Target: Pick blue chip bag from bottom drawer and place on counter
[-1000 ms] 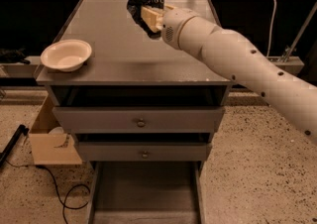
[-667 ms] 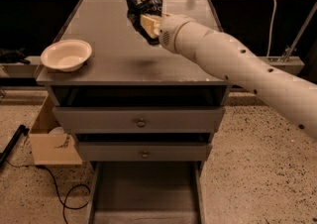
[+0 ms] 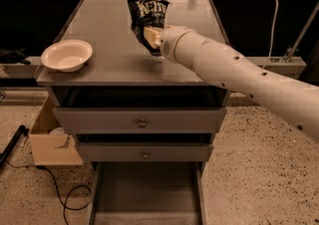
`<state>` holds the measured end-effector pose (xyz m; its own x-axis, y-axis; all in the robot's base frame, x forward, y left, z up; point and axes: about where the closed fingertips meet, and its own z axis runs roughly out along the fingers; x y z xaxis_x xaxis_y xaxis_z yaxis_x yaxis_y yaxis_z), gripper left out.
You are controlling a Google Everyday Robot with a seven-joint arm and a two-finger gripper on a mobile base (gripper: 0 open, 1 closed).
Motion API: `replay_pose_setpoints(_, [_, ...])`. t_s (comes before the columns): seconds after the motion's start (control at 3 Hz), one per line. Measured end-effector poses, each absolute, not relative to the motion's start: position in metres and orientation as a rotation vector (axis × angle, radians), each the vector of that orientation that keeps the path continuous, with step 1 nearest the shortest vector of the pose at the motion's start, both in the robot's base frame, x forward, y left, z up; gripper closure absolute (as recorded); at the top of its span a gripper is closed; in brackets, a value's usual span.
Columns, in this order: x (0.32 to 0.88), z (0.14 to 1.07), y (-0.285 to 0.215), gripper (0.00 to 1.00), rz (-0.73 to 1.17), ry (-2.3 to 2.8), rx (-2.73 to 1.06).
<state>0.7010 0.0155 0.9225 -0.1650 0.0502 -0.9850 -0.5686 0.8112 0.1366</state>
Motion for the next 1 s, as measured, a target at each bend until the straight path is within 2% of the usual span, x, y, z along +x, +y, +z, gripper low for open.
replay_pose_setpoints(0.67, [0.6952,0.906,0.0068,1.0,0.551,1.687,-0.383])
replay_pose_setpoints(1.0, [0.695,0.9059,0.0067,0.82,0.551,1.687,-0.383])
